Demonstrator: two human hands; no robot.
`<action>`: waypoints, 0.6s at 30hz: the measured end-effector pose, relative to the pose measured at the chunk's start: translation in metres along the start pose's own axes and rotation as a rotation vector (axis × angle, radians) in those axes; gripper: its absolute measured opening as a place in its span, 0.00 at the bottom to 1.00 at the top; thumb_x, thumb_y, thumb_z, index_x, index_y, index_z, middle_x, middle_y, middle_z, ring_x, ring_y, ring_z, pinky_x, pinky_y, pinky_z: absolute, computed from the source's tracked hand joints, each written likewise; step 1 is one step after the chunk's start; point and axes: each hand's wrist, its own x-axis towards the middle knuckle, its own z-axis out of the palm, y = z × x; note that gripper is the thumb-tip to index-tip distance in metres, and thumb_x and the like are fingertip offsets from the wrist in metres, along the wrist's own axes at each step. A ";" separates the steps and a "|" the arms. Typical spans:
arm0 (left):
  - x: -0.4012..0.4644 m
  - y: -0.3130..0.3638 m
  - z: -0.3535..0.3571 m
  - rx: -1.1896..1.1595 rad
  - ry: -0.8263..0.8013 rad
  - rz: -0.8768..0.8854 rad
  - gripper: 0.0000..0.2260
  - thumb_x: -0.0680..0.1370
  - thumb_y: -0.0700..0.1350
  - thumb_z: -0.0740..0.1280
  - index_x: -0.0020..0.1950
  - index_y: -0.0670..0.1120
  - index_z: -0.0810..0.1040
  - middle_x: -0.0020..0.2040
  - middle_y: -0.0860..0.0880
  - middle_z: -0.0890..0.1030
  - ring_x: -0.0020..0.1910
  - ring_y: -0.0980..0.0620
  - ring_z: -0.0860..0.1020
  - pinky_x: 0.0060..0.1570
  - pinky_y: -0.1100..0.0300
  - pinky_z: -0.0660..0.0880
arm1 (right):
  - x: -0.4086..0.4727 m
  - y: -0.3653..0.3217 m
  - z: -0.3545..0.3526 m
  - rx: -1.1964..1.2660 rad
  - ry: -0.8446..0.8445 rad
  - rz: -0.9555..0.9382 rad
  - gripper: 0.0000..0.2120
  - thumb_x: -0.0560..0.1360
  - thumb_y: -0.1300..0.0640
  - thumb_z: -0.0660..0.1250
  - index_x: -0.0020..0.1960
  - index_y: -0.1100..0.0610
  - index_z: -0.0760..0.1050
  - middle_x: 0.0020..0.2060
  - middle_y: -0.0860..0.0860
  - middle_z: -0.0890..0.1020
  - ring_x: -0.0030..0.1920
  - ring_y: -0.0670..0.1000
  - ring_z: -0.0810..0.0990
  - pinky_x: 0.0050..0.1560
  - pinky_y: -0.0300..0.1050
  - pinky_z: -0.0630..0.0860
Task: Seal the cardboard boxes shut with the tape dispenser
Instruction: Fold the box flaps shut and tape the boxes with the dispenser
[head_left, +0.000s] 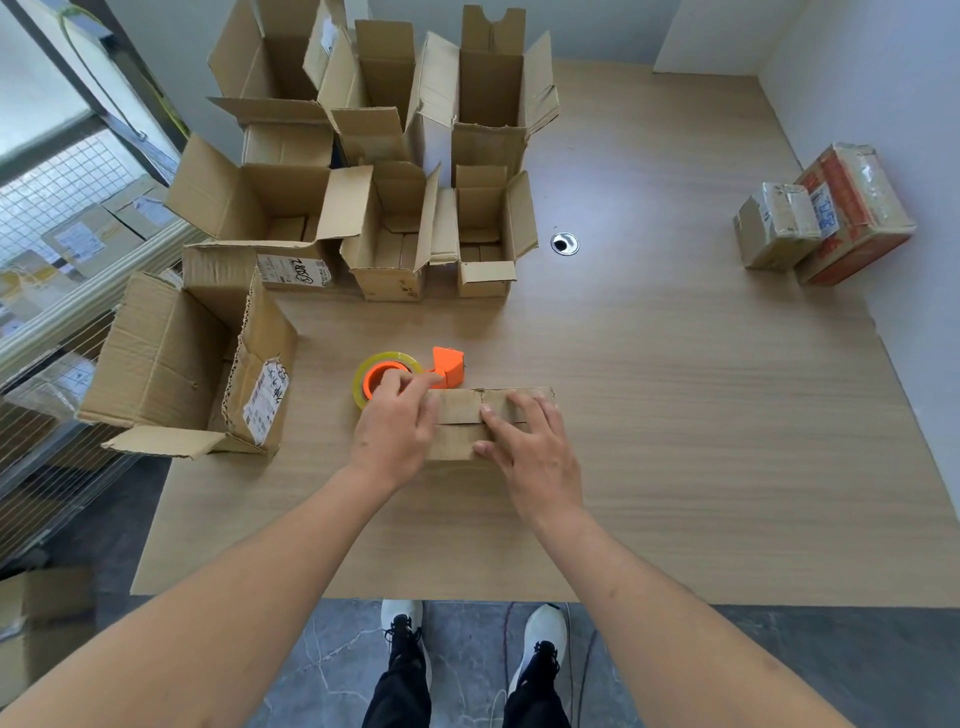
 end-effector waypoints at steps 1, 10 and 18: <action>0.003 -0.006 0.002 -0.022 0.026 -0.041 0.16 0.82 0.48 0.60 0.64 0.46 0.81 0.52 0.47 0.74 0.51 0.46 0.75 0.51 0.49 0.76 | 0.000 0.000 0.003 0.018 0.029 -0.002 0.18 0.77 0.38 0.66 0.64 0.42 0.80 0.67 0.48 0.75 0.72 0.56 0.66 0.57 0.55 0.80; 0.028 -0.036 0.007 0.038 -0.233 -0.345 0.17 0.77 0.43 0.66 0.65 0.52 0.80 0.63 0.47 0.80 0.61 0.42 0.78 0.60 0.51 0.75 | 0.000 0.004 0.024 0.106 0.128 -0.029 0.20 0.80 0.39 0.61 0.66 0.46 0.81 0.70 0.50 0.75 0.74 0.60 0.67 0.72 0.61 0.69; 0.030 -0.047 0.005 0.447 -0.443 -0.223 0.35 0.80 0.41 0.66 0.81 0.63 0.54 0.59 0.47 0.76 0.62 0.42 0.76 0.66 0.46 0.67 | 0.000 0.004 0.024 0.113 0.105 -0.018 0.20 0.80 0.39 0.61 0.67 0.45 0.80 0.71 0.50 0.74 0.75 0.59 0.65 0.77 0.59 0.62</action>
